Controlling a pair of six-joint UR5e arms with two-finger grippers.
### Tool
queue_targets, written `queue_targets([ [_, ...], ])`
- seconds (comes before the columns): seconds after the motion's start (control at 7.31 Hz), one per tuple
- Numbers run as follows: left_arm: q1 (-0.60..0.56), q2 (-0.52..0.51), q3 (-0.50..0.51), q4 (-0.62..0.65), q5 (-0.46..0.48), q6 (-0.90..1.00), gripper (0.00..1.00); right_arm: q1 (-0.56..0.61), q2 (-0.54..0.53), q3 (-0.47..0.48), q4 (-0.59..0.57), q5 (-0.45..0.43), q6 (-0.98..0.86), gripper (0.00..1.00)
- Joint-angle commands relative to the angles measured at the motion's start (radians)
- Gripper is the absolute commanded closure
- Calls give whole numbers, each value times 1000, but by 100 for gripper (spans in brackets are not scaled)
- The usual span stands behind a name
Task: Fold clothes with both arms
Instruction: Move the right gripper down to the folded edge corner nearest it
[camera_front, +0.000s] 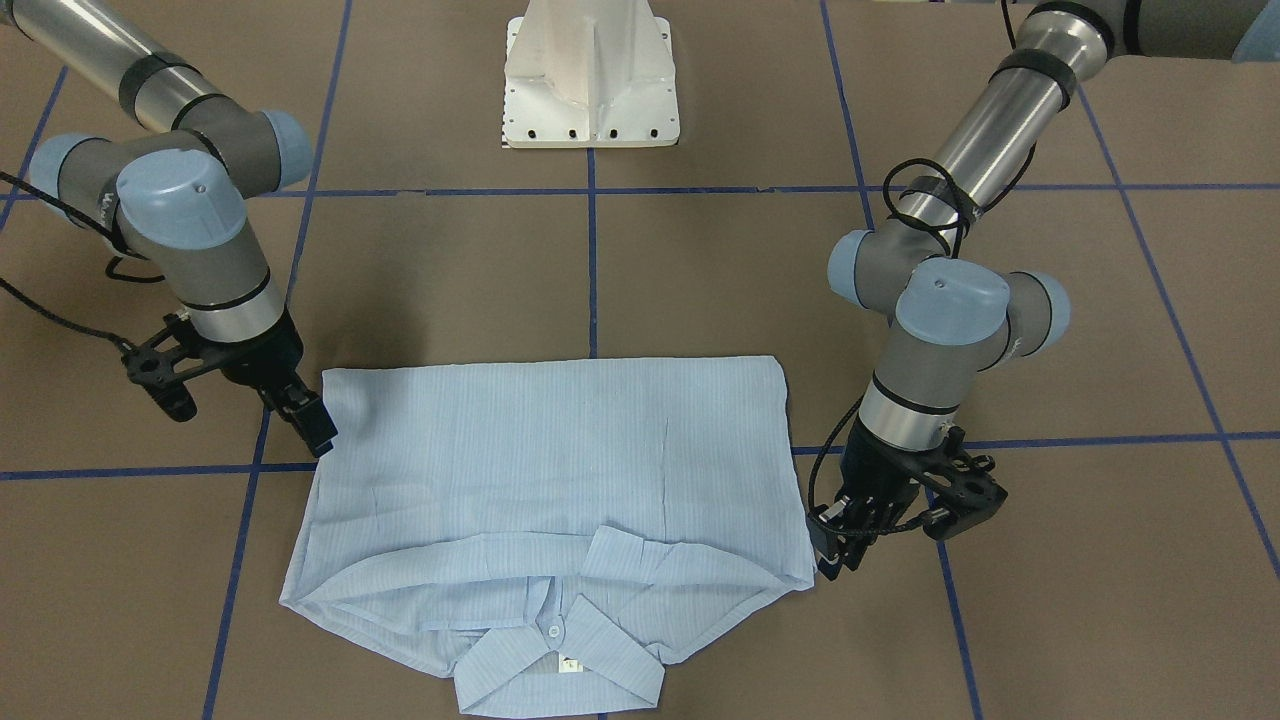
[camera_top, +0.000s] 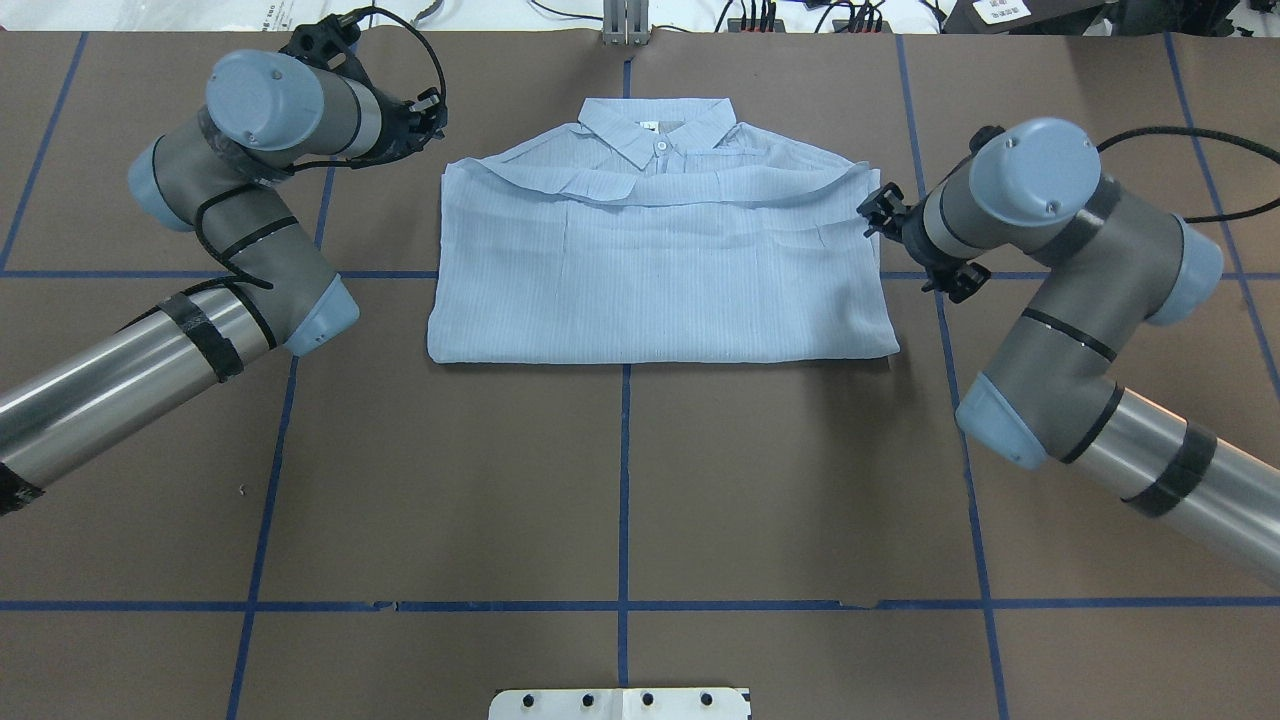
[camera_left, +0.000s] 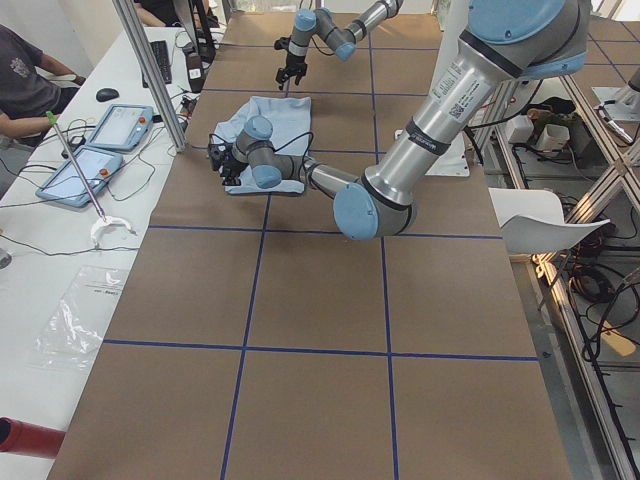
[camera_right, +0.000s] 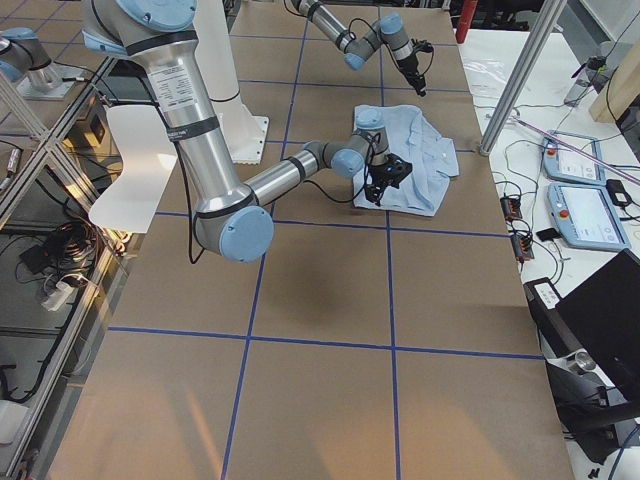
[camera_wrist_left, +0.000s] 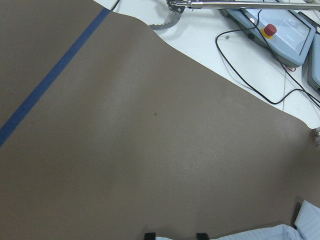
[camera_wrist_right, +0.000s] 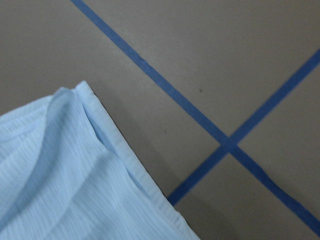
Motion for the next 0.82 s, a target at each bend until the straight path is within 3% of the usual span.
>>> queue_targets([
  [0.0, 0, 8, -10, 0, 0, 0, 62, -83, -51, 44, 2, -1, 101, 0],
  [0.27, 0, 8, -10, 1, 1, 0, 62, -101, -65, 34, 0, -1, 102, 0],
  [0.41, 0, 10, -12, 6, 0, 0, 62, -106, -60, 31, 0, -2, 102, 17],
  [0.55, 0, 10, -23, 10, 0, 0, 62, -106, -57, 25, -1, -4, 102, 46],
  [0.68, -2, 12, -27, 12, 0, 0, 62, -106, -58, 23, -1, -2, 110, 84],
])
